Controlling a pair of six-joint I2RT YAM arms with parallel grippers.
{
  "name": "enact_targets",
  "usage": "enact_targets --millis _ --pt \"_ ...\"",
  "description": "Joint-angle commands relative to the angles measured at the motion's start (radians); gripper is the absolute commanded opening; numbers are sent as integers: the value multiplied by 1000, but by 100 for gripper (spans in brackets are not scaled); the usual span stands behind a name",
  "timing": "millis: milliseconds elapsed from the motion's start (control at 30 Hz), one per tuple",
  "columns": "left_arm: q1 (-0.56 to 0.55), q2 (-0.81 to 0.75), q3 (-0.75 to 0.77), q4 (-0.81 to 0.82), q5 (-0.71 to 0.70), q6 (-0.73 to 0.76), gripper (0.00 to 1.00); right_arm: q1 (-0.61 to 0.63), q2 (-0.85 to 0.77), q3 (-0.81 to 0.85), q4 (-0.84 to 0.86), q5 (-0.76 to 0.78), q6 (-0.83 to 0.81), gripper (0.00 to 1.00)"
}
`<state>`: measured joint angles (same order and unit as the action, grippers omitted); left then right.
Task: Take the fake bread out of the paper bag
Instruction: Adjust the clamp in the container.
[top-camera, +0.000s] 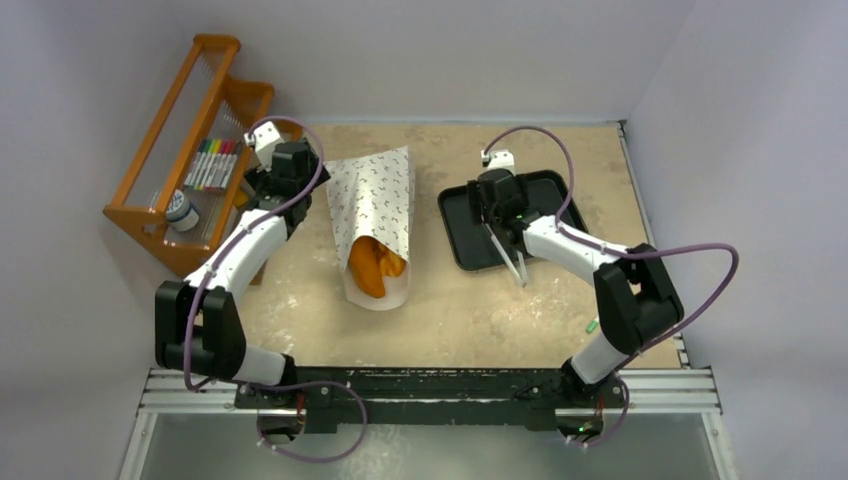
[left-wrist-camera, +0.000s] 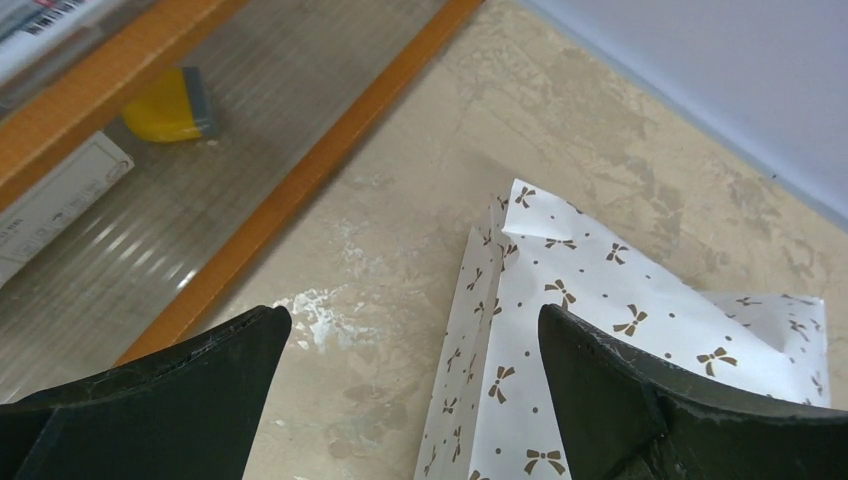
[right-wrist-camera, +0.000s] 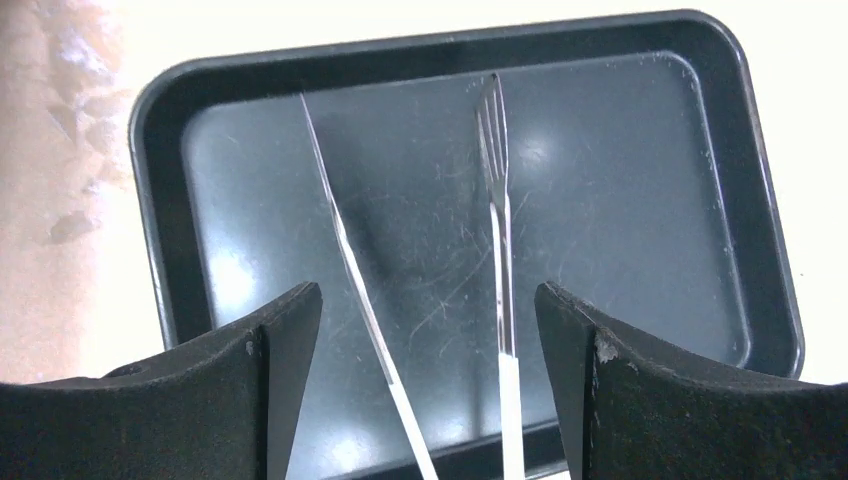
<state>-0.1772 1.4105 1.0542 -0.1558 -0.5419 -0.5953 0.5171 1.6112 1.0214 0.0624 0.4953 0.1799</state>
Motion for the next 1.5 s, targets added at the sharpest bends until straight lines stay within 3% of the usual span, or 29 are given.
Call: enact_targets --millis 0,233,767,1100,1467 --pt "-3 21 55 -8 19 -20 100 7 -12 39 -100 -6 29 82" --pt "-1 37 65 -16 23 -9 100 7 42 64 -259 -39 87 87" --pt "2 62 79 -2 37 -11 100 -27 84 45 -314 -66 120 91" --pt "5 61 63 10 37 -15 100 -42 -8 17 -311 -67 116 91" --pt "5 61 52 17 44 -21 100 -53 -6 -2 -331 -52 120 92"
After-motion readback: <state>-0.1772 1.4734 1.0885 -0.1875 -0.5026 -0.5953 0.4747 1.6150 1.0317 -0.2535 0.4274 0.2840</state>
